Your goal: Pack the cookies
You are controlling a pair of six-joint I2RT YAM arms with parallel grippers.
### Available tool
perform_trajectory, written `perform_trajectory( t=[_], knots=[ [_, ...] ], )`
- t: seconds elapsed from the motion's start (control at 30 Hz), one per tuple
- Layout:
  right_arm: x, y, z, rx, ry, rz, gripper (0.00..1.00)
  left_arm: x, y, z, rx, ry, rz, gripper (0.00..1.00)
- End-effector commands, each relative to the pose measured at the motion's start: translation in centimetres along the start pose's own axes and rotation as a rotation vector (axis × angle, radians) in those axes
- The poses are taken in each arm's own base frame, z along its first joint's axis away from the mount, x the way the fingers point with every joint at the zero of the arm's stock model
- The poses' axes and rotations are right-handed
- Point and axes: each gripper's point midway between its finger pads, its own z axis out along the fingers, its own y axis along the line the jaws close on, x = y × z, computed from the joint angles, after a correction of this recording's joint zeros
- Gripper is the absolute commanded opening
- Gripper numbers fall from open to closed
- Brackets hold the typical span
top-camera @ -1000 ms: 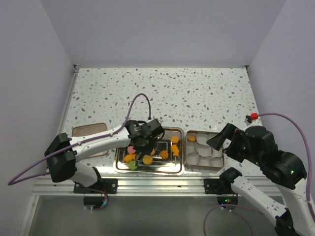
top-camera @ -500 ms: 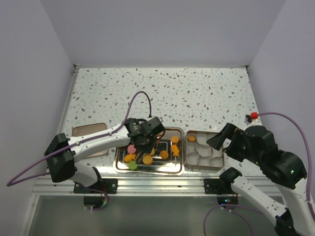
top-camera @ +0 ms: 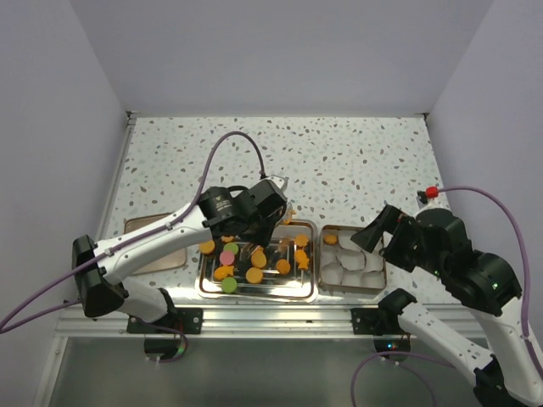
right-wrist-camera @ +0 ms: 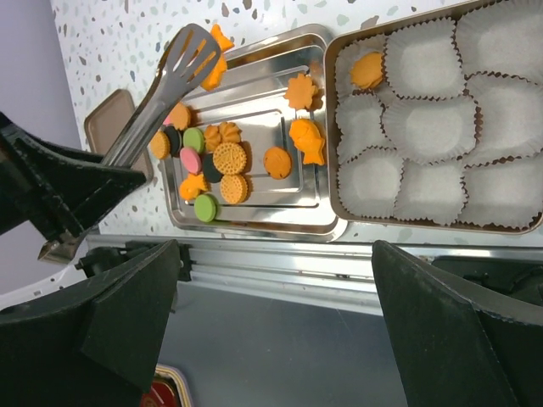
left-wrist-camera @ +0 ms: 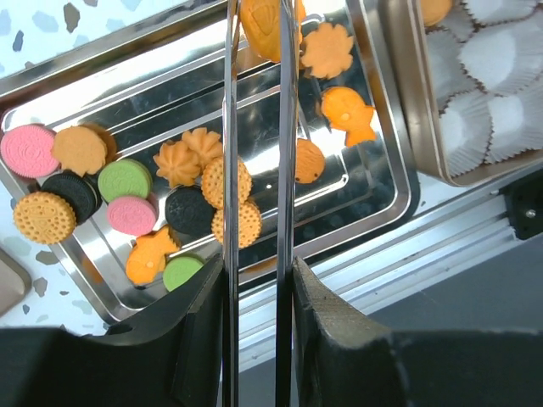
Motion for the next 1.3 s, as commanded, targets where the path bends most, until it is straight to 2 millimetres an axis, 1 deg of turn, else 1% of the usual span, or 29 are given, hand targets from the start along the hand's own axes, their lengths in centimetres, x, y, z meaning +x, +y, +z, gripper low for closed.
perform_trajectory(
  t=[0.0,0.03,0.1,0.17,0.3,0.33,0.4,0.43,0.53,0.63,0.67,0.7,0.77,0.93,1.13,1.27],
  knots=[
    [-1.0,1.3,0.1,-0.032,-0.026,-0.007,0.99,-1.8,-1.7,-2.8,0.089,-0.085,0.032,0.35],
    [-1.2,1.2,0.0,-0.025,-0.033,-0.008,0.99,-2.1,-2.9,-3.3,0.131,-0.106,0.052,0.35],
    [-1.7,1.2,-0.4,-0.022,-0.057,-0.007,0.99,-2.4,-4.4,-3.9,0.186,-0.128,0.074,0.35],
    [-2.1,1.1,-0.8,-0.015,-0.075,-0.008,0.99,-2.1,-5.9,-4.1,0.224,-0.133,0.115,0.35],
    [-2.1,1.0,-1.1,-0.015,-0.078,-0.003,0.99,-1.4,-8.8,-4.4,0.292,-0.126,0.179,0.35],
    [-2.0,1.0,-1.1,-0.015,-0.075,-0.001,0.99,-0.7,-9.7,-4.1,0.303,-0.113,0.209,0.35],
    [-1.8,0.9,-1.0,-0.013,-0.070,0.003,0.99,-0.5,-10.6,-4.1,0.320,-0.109,0.224,0.35],
    [-1.8,0.8,-1.0,-0.014,-0.068,0.006,0.99,-0.1,-11.3,-3.8,0.327,-0.098,0.237,0.35],
    [-1.6,0.7,-0.9,-0.013,-0.065,0.007,0.99,0.9,-12.3,-3.0,0.333,-0.072,0.254,0.35],
    [-1.5,0.6,-0.9,-0.008,-0.062,0.005,0.99,1.8,-12.3,-1.6,0.299,-0.044,0.249,0.35],
    [-1.6,0.6,-0.9,-0.010,-0.064,0.004,0.99,1.9,-12.1,-1.1,0.278,-0.037,0.243,0.35],
    [-1.6,0.6,-0.9,-0.008,-0.064,0.005,0.99,2.1,-11.5,-0.6,0.239,-0.031,0.236,0.35],
    [-1.5,0.5,-0.9,-0.007,-0.060,0.000,0.99,2.6,-11.3,0.6,0.209,-0.009,0.226,0.35],
    [-1.4,0.4,-0.9,0.000,-0.056,-0.004,0.99,3.4,-11.4,2.5,0.169,0.022,0.222,0.34],
    [-1.4,0.1,-1.0,0.008,-0.062,-0.007,0.99,3.5,-11.6,3.3,0.156,0.026,0.223,0.36],
    [-1.4,-0.1,-1.0,0.014,-0.065,-0.009,0.99,3.3,-11.6,3.3,0.146,0.024,0.232,0.41]
  ],
)
